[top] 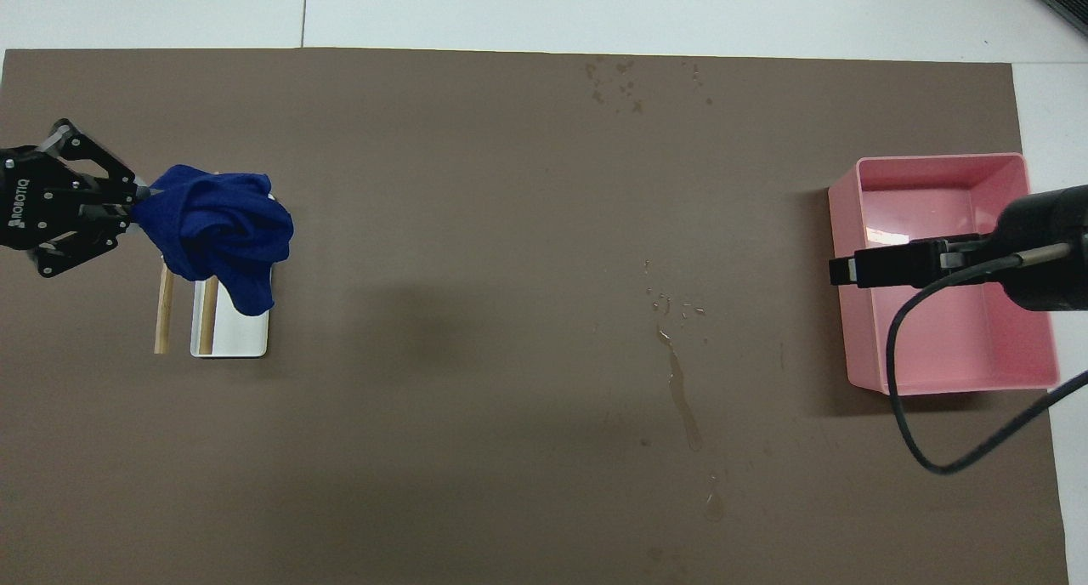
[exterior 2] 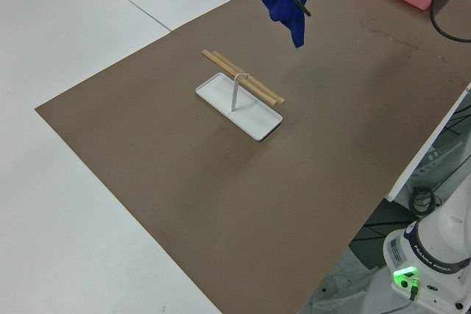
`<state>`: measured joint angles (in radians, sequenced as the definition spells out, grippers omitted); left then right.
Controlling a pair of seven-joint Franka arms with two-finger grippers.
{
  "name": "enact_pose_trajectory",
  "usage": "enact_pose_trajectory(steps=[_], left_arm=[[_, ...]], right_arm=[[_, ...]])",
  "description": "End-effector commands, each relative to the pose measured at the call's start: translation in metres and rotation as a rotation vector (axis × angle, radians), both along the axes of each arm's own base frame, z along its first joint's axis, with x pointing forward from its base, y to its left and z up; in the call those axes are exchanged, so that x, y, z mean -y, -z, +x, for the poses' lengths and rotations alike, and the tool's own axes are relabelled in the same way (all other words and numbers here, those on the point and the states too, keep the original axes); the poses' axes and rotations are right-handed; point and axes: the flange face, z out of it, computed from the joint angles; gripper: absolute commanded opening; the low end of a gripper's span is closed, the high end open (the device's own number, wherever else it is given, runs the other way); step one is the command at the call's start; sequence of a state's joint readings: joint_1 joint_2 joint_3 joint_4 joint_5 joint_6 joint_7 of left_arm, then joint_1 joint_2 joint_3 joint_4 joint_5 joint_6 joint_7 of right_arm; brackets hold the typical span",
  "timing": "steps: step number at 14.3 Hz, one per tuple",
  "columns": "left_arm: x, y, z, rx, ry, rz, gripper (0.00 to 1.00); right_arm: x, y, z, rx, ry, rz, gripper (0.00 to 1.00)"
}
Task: Wipe water with towel using both arms
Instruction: 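Lift the towel with the left gripper while the right gripper approaches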
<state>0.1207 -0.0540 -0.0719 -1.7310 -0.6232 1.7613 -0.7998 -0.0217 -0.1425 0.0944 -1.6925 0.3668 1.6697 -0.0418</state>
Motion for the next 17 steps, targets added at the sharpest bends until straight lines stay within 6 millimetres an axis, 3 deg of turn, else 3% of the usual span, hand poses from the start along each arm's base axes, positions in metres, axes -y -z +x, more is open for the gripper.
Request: enact_pose_trajectory(steps=[1,4,8,11,13,15,17], left_arm=[[0.020,-0.013,-0.010,-0.136,-0.141,-0.151,0.00],[0.052,-0.011,-0.015,-0.238,-0.218,-0.205,0.00],[0.088,-0.011,-0.019,-0.276,-0.234,-0.218,0.00],[0.141,0.001,-0.024,-0.274,-0.308,-0.231,0.00],[0.171,0.005,-0.029,-0.266,-0.354,-0.247,0.00],[0.195,0.007,-0.034,-0.258,-0.385,-0.263,0.00],[0.211,0.010,-0.044,-0.276,-0.372,-0.258,0.00]], right_arm=[[-0.010,0.004,-0.010,0.116,-0.144,0.024,1.00],[-0.016,0.013,-0.010,0.312,-0.389,-0.021,1.00],[-0.061,0.027,-0.026,0.462,-0.823,-0.074,1.00],[-0.115,0.046,-0.050,0.541,-0.893,-0.050,1.00],[-0.144,0.047,-0.059,0.592,-0.903,-0.015,1.00],[-0.165,0.049,-0.065,0.656,-0.890,0.005,1.00],[-0.180,0.064,-0.067,0.695,-0.871,-0.007,1.00]])
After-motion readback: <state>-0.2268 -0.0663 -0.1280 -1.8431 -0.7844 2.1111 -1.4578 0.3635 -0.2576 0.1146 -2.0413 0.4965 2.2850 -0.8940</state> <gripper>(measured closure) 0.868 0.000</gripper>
